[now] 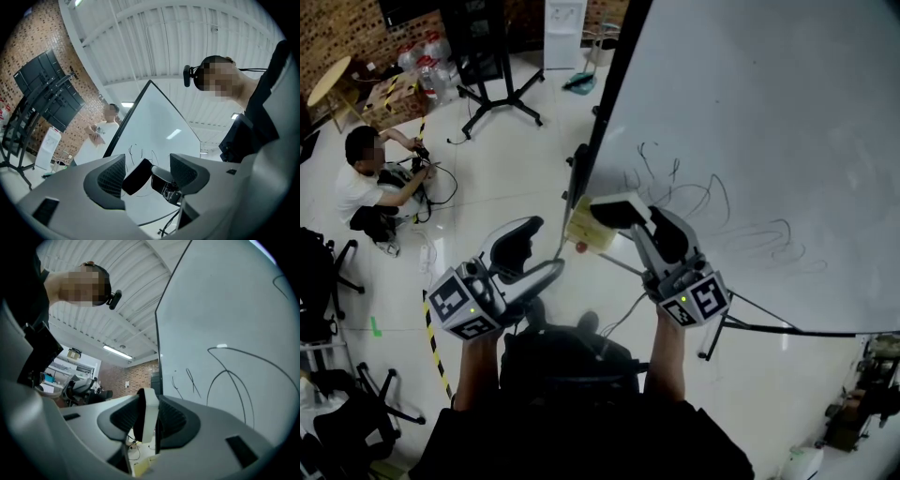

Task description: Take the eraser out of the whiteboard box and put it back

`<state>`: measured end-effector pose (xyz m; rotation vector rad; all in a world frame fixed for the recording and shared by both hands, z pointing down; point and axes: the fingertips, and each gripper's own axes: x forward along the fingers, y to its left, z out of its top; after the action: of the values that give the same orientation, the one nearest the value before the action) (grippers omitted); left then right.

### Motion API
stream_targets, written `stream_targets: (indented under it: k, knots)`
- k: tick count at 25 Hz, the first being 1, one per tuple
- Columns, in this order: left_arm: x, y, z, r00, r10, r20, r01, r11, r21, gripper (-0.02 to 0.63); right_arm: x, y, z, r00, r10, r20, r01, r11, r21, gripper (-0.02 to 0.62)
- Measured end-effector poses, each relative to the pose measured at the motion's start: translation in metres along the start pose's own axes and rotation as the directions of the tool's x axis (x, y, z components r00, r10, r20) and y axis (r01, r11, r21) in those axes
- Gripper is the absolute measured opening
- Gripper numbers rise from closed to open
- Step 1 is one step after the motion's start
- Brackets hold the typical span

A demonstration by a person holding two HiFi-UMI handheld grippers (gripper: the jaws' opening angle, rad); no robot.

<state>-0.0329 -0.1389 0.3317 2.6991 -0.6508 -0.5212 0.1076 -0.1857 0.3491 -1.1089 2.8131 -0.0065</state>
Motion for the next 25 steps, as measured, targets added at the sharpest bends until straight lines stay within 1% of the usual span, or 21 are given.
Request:
stream_targets:
  k: [5, 12, 16, 19, 25]
  knots:
    - [-0.001, 0.004, -0.002, 1.000, 0.011, -0.017, -0.011, 1.000, -0.003, 0.291, 0.010, -0.005, -0.033, 0.996, -0.008, -0.085, 0.006, 1.000, -0.014, 0.152]
    - [-0.005, 0.008, -0.001, 1.000, 0.026, -0.018, -0.026, 1.000, -0.010, 0.292, 0.021, -0.005, -0.070, 0.983, -0.006, -0.183, -0.001, 0.999, -0.037, 0.152]
    - [-0.006, 0.011, -0.002, 0.999, 0.035, -0.020, -0.035, 0.999, -0.016, 0.291, 0.024, -0.005, -0.087, 0.975, -0.002, -0.221, -0.007, 0.999, -0.042, 0.152]
    - [-0.008, 0.013, -0.003, 0.999, 0.041, -0.023, -0.041, 0.999, -0.017, 0.291, 0.028, -0.004, -0.095, 0.974, -0.003, -0.225, -0.008, 0.999, -0.050, 0.152]
    - [-0.009, 0.017, -0.005, 0.998, 0.051, -0.028, -0.051, 0.999, -0.019, 0.291, 0.031, -0.003, -0.118, 0.958, 0.003, -0.287, -0.021, 0.998, -0.062, 0.152]
